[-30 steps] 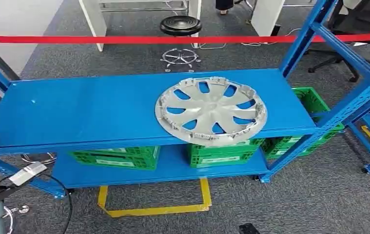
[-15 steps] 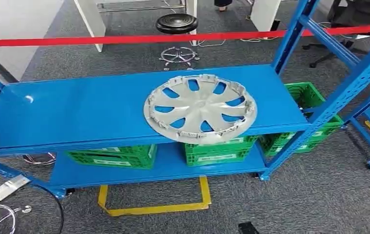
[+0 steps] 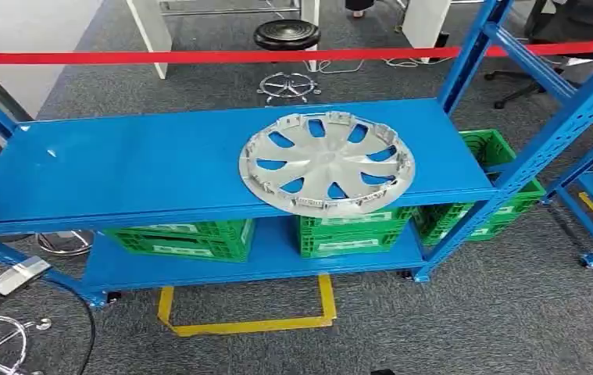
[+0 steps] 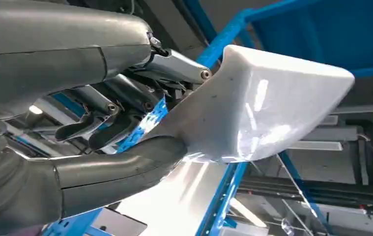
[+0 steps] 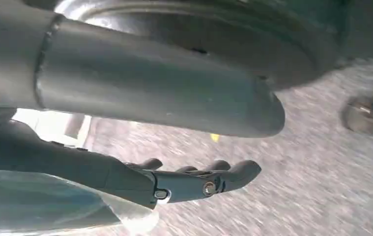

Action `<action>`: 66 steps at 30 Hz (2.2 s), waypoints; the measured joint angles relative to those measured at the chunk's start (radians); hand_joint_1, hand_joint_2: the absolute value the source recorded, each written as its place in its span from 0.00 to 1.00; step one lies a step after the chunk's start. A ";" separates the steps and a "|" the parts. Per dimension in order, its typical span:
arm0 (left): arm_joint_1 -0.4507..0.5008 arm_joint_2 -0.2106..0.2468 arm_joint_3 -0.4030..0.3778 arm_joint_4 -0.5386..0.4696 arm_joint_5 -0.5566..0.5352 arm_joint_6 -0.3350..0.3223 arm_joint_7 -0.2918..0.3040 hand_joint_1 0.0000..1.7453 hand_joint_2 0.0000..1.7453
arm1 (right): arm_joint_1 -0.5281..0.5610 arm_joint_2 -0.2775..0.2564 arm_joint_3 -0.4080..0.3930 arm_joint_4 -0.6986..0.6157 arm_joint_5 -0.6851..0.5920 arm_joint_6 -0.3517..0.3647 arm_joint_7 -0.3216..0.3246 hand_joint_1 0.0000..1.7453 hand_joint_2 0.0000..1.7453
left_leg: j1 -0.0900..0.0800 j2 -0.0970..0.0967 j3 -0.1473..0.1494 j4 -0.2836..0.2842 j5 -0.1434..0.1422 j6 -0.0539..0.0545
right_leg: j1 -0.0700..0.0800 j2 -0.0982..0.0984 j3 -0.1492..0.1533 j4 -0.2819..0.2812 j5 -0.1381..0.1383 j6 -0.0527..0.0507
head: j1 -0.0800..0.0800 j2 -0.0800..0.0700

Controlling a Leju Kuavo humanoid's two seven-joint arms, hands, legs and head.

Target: Take the parts from the cabinet and place them on the table.

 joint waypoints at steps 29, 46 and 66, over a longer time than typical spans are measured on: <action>-0.109 0.068 -0.267 0.132 -0.062 0.000 0.214 1.00 1.00 | -0.017 0.002 -0.076 -0.002 -0.060 0.003 0.066 0.00 0.00 | 0.008 0.010 0.006 -0.010 -0.002 0.007 | 0.009 -0.006 -0.031 -0.018 0.051 -0.001 | 0.002 0.000; -0.109 0.088 -0.281 0.161 -0.033 0.000 0.217 1.00 1.00 | -0.022 0.014 -0.077 -0.001 -0.048 -0.014 0.050 0.00 0.00 | -0.002 0.015 -0.185 0.008 0.136 -0.006 | 0.017 -0.007 0.159 -0.060 -0.113 -0.047 | 0.005 0.000; -0.088 0.073 -0.186 0.183 0.024 0.000 0.083 1.00 1.00 | -0.029 0.043 -0.077 -0.001 -0.042 -0.031 0.057 0.00 0.00 | 0.002 0.019 -0.123 -0.011 0.113 0.037 | 0.019 -0.002 -0.083 0.301 -0.213 0.002 | 0.006 0.000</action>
